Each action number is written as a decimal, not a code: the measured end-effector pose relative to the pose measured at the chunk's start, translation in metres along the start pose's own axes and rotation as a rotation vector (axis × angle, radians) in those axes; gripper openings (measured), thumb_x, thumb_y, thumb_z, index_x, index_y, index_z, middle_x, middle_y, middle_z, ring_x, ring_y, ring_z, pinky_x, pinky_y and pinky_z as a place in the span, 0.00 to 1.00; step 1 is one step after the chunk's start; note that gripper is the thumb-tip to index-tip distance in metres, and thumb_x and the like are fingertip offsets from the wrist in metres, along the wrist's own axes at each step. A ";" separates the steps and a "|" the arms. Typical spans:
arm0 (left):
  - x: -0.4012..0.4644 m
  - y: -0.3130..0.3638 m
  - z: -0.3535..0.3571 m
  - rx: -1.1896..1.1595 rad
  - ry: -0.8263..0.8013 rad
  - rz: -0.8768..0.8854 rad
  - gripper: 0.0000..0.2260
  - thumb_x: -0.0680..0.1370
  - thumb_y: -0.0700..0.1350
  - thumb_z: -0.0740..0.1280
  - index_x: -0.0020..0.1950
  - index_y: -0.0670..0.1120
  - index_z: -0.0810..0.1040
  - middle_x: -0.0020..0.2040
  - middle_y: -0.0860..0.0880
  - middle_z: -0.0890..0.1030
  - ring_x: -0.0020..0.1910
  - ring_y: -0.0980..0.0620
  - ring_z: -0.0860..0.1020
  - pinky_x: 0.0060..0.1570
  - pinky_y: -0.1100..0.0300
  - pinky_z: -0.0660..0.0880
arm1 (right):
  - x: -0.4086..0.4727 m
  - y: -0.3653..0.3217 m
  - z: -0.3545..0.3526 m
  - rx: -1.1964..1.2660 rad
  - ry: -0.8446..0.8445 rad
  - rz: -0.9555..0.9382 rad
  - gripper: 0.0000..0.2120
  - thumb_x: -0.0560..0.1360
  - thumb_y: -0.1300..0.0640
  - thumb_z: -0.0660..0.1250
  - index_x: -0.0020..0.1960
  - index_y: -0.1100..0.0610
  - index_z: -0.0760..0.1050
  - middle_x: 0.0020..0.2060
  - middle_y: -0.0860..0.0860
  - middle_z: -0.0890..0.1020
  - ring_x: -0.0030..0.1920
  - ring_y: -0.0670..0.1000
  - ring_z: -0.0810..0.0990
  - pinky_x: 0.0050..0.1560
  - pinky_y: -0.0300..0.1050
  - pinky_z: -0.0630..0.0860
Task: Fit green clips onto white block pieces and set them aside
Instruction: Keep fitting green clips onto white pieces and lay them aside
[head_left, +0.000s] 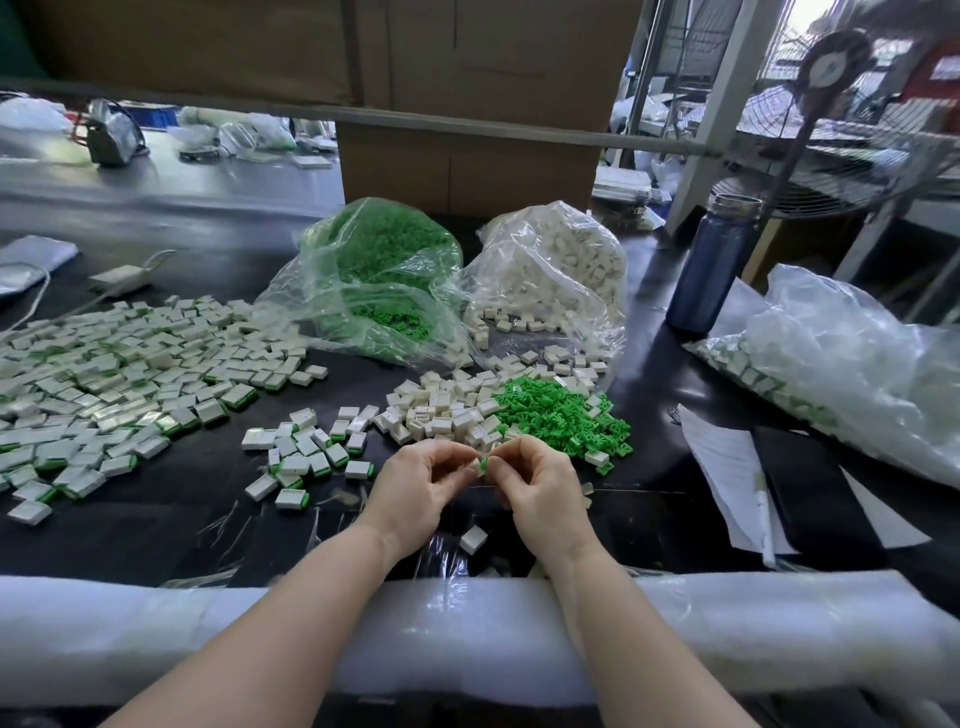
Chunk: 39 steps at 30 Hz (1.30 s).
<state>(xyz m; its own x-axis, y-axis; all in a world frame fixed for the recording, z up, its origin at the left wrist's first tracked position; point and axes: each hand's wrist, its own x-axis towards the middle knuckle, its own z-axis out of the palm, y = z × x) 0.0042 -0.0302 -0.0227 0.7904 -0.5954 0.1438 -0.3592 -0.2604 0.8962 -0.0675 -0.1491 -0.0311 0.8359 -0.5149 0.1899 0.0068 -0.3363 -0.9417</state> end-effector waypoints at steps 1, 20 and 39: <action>0.000 0.000 0.002 -0.017 0.006 0.001 0.06 0.74 0.40 0.69 0.51 0.43 0.81 0.46 0.48 0.83 0.48 0.53 0.80 0.53 0.62 0.76 | 0.000 0.001 -0.001 -0.012 0.012 -0.010 0.09 0.74 0.64 0.67 0.38 0.52 0.75 0.33 0.49 0.79 0.34 0.47 0.76 0.40 0.46 0.75; -0.005 -0.005 0.007 0.089 0.066 0.053 0.05 0.74 0.38 0.69 0.48 0.41 0.82 0.41 0.53 0.78 0.41 0.61 0.75 0.43 0.79 0.67 | 0.000 0.001 -0.002 -0.027 -0.082 0.045 0.12 0.73 0.65 0.68 0.34 0.52 0.75 0.23 0.43 0.77 0.26 0.38 0.74 0.31 0.30 0.70; -0.006 -0.007 0.006 0.213 0.051 0.117 0.04 0.74 0.39 0.70 0.47 0.42 0.83 0.39 0.55 0.76 0.38 0.62 0.73 0.42 0.79 0.65 | 0.000 -0.002 -0.004 -0.085 -0.113 0.063 0.08 0.73 0.65 0.69 0.36 0.57 0.76 0.29 0.50 0.77 0.32 0.47 0.74 0.39 0.46 0.74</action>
<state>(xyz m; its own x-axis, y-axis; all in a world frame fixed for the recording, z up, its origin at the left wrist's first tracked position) -0.0008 -0.0292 -0.0320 0.7596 -0.5930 0.2669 -0.5417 -0.3498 0.7644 -0.0697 -0.1514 -0.0285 0.8896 -0.4468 0.0947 -0.0899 -0.3745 -0.9229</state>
